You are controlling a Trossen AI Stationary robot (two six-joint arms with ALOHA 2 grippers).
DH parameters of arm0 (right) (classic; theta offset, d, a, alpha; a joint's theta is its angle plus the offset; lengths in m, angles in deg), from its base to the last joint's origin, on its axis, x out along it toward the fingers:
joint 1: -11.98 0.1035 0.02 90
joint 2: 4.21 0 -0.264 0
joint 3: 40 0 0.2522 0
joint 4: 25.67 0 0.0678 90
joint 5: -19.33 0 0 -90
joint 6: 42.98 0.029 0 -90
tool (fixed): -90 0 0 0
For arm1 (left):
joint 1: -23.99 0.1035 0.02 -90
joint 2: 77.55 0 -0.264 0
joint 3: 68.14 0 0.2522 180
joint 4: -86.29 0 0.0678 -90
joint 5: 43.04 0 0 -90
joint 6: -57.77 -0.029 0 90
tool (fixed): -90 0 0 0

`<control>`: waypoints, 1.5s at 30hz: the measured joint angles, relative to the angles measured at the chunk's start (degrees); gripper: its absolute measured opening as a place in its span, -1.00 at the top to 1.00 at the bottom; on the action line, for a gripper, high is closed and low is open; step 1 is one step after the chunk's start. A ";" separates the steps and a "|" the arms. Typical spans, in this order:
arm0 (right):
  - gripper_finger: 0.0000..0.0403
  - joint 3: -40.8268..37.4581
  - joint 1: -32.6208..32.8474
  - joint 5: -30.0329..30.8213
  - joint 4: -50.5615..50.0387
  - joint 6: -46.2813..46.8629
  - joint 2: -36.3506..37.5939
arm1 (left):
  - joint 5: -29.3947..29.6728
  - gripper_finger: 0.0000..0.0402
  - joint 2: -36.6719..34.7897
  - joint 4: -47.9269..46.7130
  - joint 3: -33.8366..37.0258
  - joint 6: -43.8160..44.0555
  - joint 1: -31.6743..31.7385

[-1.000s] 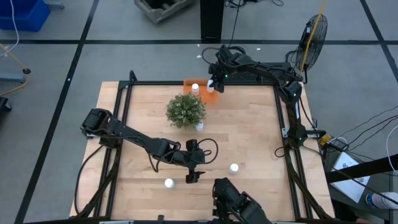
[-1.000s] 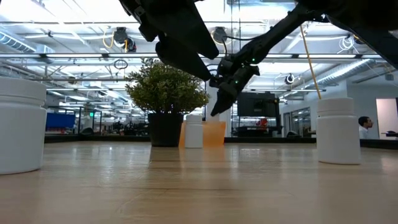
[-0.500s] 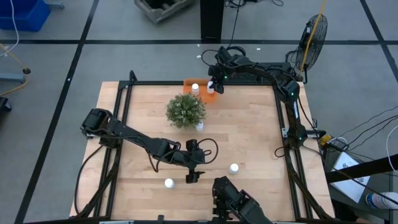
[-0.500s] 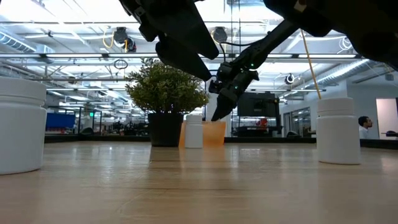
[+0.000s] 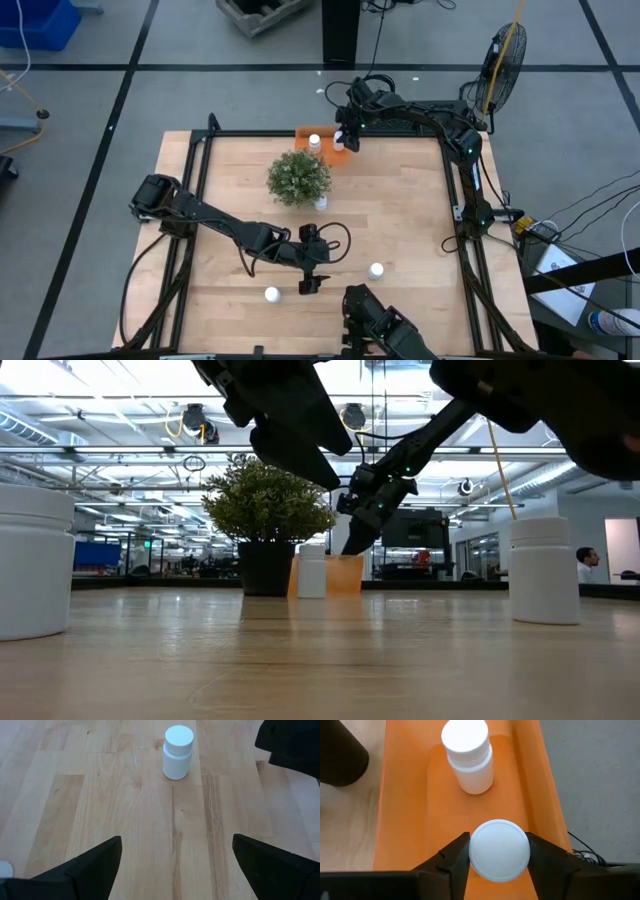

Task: Pick and place pill bottles into a basket
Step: Put the white pill bottle into the orange bin

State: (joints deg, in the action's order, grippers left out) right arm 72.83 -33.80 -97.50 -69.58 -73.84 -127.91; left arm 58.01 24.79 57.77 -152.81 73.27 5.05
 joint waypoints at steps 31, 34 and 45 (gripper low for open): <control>-0.44 -0.23 3.90 1.53 -16.09 0.64 16.14 | -0.50 -0.92 0.02 -4.56 0.02 -0.96 -0.35; -0.44 -2.54 7.30 1.35 -21.40 2.56 21.54 | -0.46 -0.92 0.02 -6.87 0.13 -0.33 -1.76; -0.44 -21.44 23.05 2.56 -13.41 16.32 40.28 | 7.62 -0.92 -1.72 2.27 12.66 6.21 -9.17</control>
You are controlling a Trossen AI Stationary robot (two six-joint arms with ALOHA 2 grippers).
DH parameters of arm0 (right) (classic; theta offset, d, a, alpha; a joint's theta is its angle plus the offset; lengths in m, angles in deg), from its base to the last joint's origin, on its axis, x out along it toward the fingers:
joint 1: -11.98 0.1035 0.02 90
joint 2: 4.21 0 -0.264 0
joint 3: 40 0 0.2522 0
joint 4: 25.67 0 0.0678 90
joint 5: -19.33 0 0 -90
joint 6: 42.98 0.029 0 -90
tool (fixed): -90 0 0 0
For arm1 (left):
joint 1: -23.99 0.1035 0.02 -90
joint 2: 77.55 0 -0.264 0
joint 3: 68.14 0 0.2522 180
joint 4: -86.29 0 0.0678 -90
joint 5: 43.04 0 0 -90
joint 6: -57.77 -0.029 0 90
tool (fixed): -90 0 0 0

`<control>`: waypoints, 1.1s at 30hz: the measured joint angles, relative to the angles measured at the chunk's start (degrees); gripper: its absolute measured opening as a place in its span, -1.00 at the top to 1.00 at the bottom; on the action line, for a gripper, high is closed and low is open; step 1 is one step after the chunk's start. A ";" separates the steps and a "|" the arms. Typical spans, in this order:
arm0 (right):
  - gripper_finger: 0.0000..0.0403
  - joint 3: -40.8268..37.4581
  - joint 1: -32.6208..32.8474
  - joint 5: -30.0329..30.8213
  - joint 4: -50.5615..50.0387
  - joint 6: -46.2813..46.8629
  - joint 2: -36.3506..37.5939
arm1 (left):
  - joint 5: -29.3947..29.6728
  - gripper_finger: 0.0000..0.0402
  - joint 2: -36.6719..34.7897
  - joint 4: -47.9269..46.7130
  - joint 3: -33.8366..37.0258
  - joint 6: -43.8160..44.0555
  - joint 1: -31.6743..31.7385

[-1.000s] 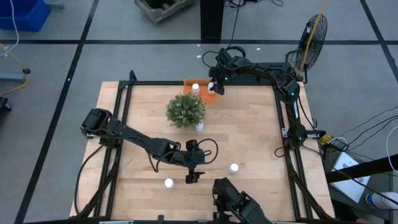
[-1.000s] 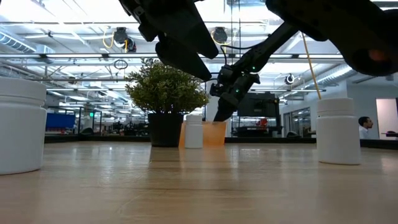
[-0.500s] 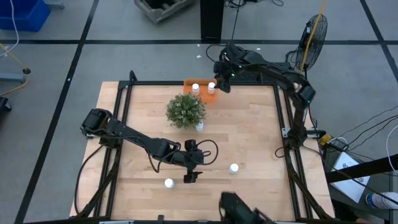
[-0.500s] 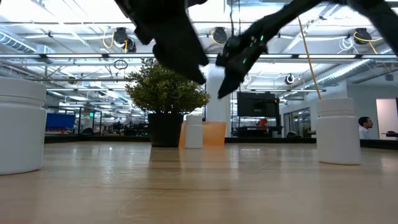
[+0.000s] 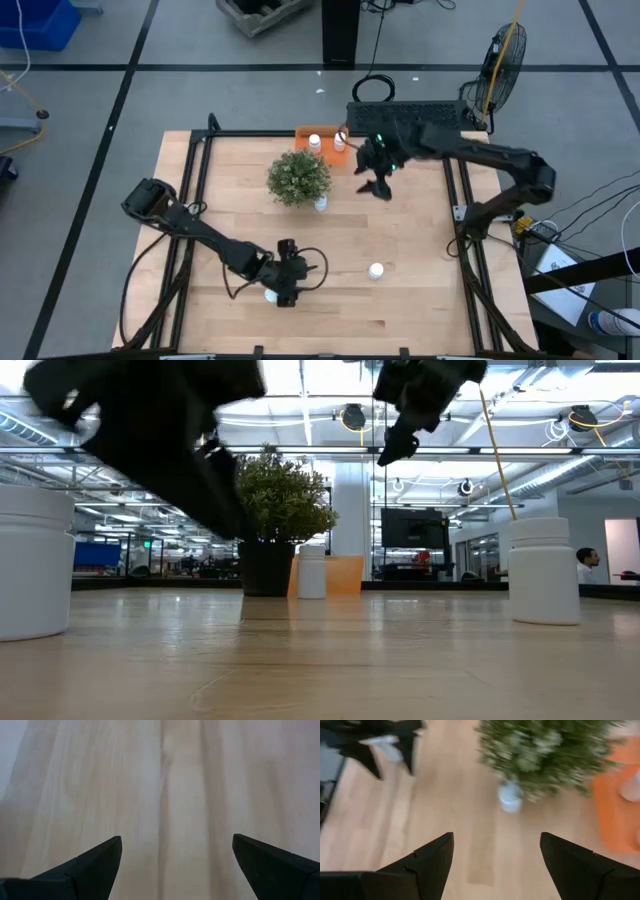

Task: Pick and place pill bottles into a basket
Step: Put the white pill bottle into the orange bin

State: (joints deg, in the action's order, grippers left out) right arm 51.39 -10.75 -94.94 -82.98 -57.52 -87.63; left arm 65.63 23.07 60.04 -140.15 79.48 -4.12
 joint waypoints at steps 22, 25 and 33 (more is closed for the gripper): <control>-0.44 -36.26 4.32 -2.74 57.76 12.85 -2.05 | 7.45 -0.92 -3.29 22.18 10.96 -1.84 2.51; -0.44 -36.27 4.32 -2.80 63.43 13.83 -5.71 | 7.54 -0.92 -3.29 23.21 10.92 -1.17 3.51; -0.44 -36.23 3.05 -2.93 68.40 13.62 -12.44 | 6.88 -0.92 -3.29 25.44 10.94 -0.32 4.99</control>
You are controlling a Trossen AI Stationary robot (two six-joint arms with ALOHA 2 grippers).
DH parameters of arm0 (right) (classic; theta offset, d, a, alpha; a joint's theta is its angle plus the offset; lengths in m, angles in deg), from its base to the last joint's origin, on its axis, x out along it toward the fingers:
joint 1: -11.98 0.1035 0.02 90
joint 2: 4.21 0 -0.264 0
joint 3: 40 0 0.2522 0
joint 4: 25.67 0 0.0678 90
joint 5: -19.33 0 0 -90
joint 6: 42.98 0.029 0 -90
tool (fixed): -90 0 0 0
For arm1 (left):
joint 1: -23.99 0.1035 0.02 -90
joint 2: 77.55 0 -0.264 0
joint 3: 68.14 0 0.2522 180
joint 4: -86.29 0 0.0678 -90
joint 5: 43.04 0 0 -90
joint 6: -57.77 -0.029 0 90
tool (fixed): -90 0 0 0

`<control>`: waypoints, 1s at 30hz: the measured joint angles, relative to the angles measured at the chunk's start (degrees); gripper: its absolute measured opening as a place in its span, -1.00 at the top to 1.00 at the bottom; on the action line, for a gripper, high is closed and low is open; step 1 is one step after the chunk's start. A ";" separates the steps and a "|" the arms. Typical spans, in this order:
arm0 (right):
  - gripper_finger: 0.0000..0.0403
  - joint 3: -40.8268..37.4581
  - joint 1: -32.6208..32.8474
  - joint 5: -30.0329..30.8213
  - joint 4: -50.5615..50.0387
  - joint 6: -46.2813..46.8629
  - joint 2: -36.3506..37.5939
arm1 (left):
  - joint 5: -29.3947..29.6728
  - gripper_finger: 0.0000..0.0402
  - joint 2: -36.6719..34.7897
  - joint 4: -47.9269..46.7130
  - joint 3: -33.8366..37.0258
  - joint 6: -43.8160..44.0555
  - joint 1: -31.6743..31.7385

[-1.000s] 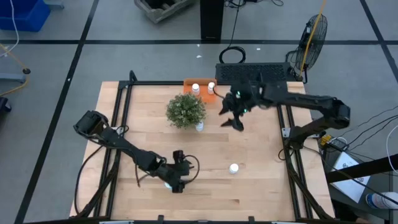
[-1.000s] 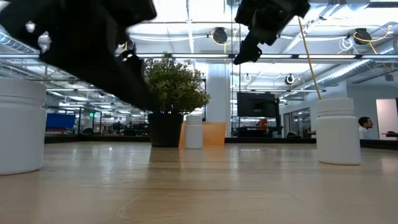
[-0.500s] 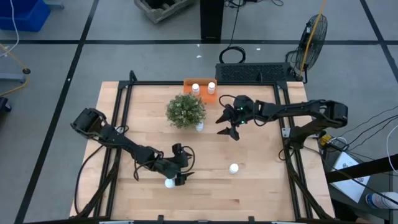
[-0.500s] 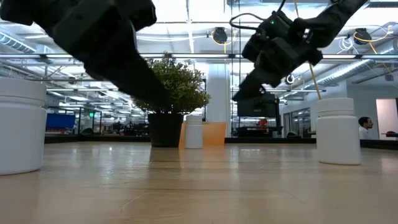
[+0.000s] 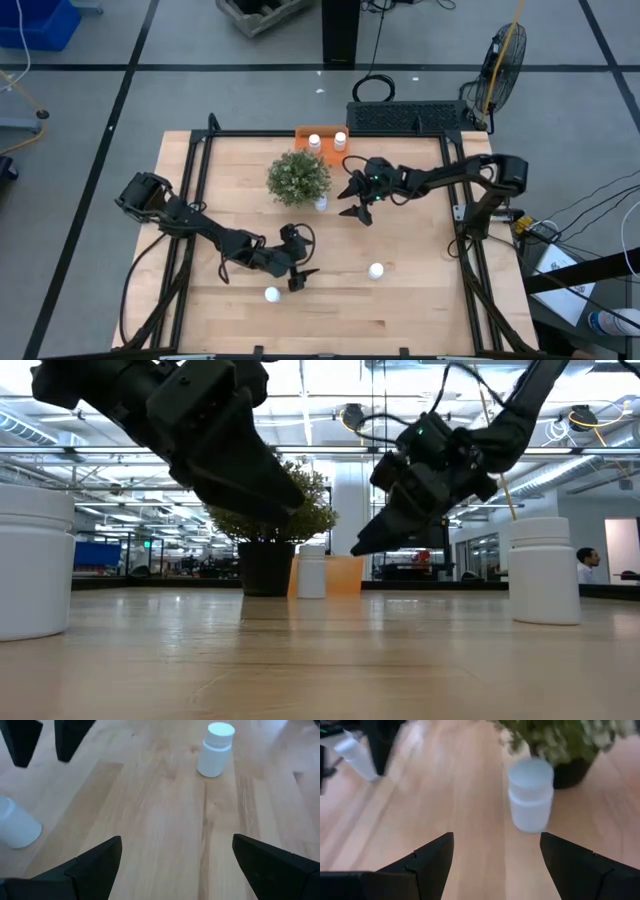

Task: Pick and place pill bottles into a basket
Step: Put the white pill bottle into the orange bin

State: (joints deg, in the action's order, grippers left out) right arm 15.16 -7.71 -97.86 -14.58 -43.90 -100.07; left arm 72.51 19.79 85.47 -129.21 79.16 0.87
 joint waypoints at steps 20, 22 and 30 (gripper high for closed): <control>-0.44 0.02 -2.38 8.07 12.75 -1.47 -11.46 | -4.88 -0.92 0.02 2.24 0.00 2.66 0.19; -0.44 -0.01 -2.15 8.79 13.76 -0.16 -12.24 | -4.84 -0.92 0.02 2.23 0.00 2.65 0.45; -0.44 1.25 -0.26 5.63 13.49 0.62 -13.58 | -5.41 -0.92 0.02 1.88 0.00 2.79 1.63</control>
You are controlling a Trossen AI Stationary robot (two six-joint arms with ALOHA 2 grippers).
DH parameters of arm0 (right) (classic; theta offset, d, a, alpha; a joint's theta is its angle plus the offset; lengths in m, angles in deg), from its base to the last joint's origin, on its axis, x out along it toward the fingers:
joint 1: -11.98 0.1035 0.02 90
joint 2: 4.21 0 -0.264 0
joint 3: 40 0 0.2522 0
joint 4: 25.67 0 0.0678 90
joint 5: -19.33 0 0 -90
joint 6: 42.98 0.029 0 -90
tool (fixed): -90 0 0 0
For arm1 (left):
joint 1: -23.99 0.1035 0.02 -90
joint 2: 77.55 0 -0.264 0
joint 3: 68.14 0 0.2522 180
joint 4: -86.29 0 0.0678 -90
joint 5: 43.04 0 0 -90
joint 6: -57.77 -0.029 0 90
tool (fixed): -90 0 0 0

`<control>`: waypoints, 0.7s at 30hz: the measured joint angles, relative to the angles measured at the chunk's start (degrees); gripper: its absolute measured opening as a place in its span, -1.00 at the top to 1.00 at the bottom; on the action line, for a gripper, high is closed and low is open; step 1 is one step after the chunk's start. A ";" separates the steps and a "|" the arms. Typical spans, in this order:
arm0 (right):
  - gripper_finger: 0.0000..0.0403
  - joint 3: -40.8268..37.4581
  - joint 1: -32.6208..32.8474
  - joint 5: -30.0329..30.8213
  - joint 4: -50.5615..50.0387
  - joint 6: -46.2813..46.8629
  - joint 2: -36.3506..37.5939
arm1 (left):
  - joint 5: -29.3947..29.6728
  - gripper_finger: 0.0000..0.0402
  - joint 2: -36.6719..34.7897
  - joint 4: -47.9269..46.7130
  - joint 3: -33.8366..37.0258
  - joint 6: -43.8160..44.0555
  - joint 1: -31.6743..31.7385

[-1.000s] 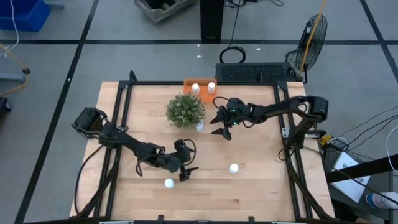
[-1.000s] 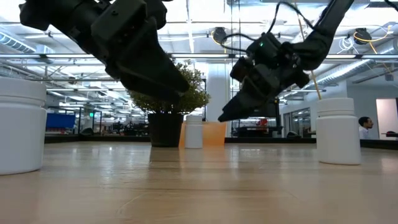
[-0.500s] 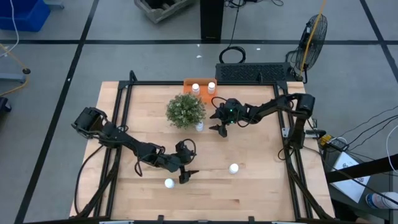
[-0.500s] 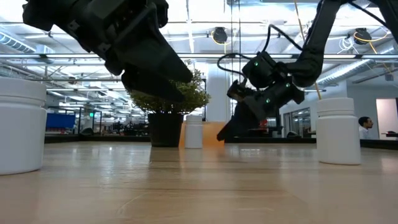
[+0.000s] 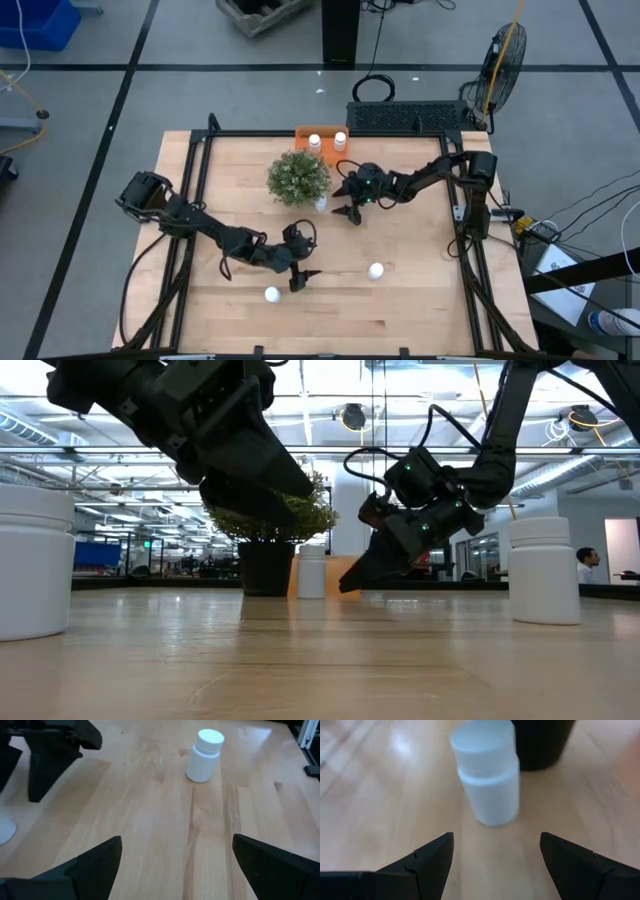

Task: Pick and place pill bottles into a basket
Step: Put the white pill bottle into the orange bin

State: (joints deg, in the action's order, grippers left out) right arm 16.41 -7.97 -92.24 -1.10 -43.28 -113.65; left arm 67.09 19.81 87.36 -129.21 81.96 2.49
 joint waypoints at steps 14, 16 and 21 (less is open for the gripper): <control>-0.66 2.43 0.51 -2.25 -2.76 1.96 0.07 | -4.32 -0.92 0.00 -0.36 0.00 0.33 0.99; -0.70 2.43 0.88 0.09 -3.50 1.02 0.07 | -4.37 -0.92 0.00 -0.33 0.00 0.15 1.31; -0.73 2.41 3.31 7.19 -4.69 -5.33 0.07 | -5.18 -0.92 0.00 -0.45 0.00 -0.27 2.37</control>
State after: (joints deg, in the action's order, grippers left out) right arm 18.82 -4.66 -85.05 -5.79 -48.62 -113.57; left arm 61.92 19.81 86.91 -129.21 81.69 4.86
